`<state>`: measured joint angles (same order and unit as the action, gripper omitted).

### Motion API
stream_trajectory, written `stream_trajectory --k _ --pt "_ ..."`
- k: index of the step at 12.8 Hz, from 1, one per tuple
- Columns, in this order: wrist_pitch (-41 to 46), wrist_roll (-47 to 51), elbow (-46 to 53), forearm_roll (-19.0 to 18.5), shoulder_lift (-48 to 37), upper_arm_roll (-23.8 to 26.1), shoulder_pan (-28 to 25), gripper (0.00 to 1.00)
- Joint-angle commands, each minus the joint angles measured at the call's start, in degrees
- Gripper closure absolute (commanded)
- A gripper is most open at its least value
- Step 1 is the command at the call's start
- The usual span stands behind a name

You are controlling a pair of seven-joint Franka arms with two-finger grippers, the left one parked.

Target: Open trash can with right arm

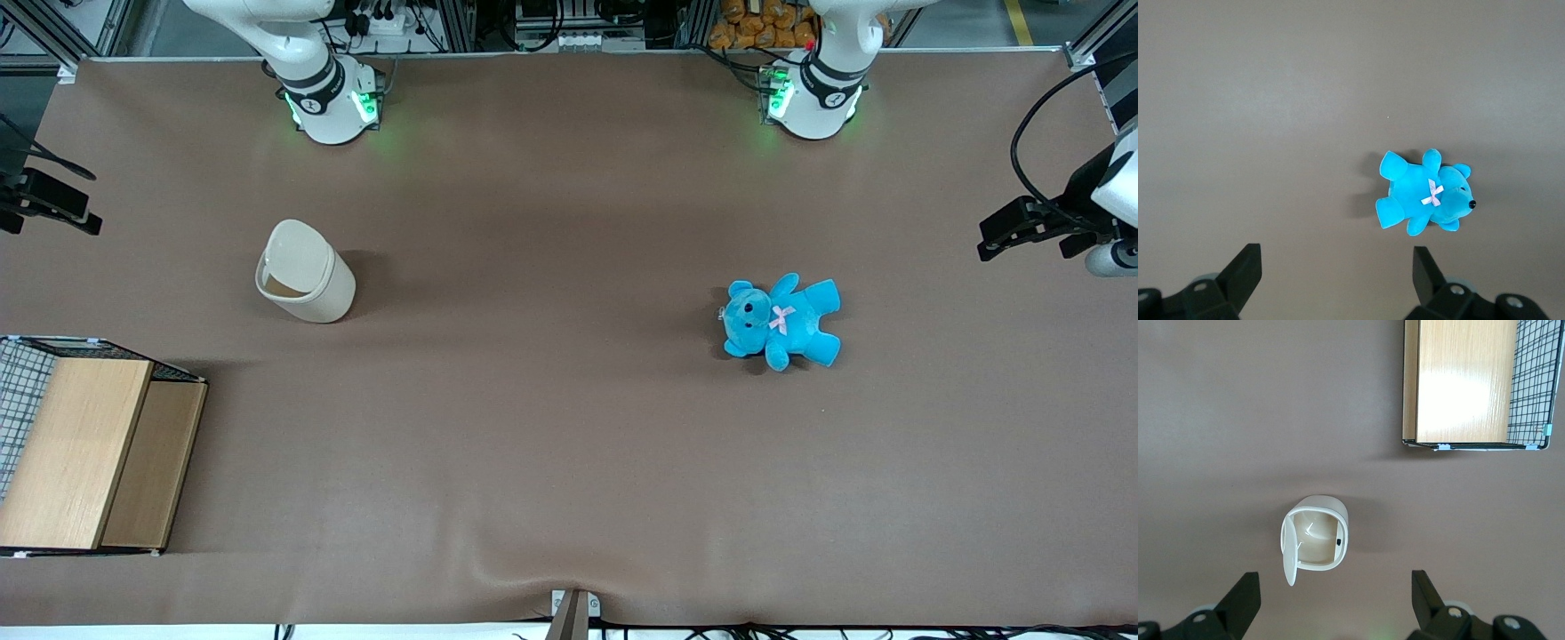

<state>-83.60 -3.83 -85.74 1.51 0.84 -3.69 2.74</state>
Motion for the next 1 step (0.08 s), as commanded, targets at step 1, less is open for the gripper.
stream_trajectory --k 1 --pt "1.2 -0.3 1.8 -0.2 1.2 0.3 0.9 0.0"
